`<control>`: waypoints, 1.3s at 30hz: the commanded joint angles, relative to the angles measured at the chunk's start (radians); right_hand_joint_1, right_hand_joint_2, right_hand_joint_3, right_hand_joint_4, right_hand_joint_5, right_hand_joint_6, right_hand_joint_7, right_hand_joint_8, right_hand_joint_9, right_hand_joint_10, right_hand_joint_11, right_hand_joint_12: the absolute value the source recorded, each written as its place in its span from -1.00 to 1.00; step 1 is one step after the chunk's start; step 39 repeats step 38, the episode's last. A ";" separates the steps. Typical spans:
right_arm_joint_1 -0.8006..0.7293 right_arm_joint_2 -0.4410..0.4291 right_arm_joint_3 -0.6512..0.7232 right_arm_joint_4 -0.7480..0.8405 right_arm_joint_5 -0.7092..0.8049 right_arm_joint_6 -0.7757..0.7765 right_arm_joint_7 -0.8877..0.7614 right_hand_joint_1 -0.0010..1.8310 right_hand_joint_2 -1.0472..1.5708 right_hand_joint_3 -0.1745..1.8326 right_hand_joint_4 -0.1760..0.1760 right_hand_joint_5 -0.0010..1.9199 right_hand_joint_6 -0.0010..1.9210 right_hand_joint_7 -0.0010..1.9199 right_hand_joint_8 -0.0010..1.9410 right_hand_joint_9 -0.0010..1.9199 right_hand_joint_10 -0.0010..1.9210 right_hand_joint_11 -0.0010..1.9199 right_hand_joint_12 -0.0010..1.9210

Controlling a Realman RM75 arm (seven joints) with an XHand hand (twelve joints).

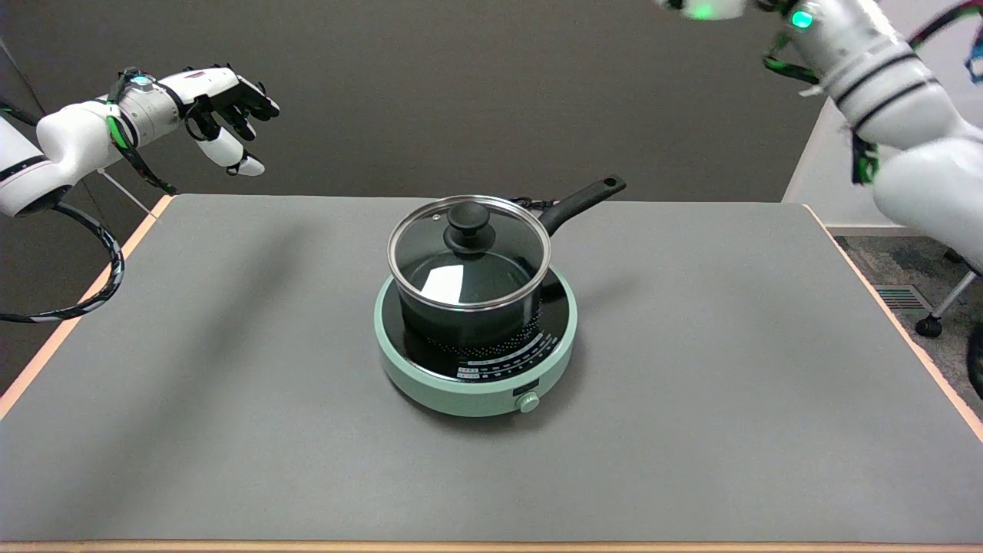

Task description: Place the pot lid onto the pot.

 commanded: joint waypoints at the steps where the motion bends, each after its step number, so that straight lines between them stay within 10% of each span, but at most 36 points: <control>1: -0.525 0.054 0.263 -0.125 0.154 0.423 0.506 -0.84 0.31 0.00 0.00 -0.73 -0.84 -0.79 -0.83 -0.71 -0.83 -0.82 -0.56; 12: -0.538 0.054 0.108 -0.146 0.200 0.384 0.839 -0.94 0.33 0.12 -0.05 -0.76 -0.85 -0.79 -0.87 -0.74 -0.82 -0.87 -0.60; 39: -0.560 -0.004 0.025 -0.023 0.327 0.553 0.832 -0.85 0.30 0.18 0.00 -0.69 -0.84 -0.77 -0.89 -0.74 -0.82 -0.89 -0.60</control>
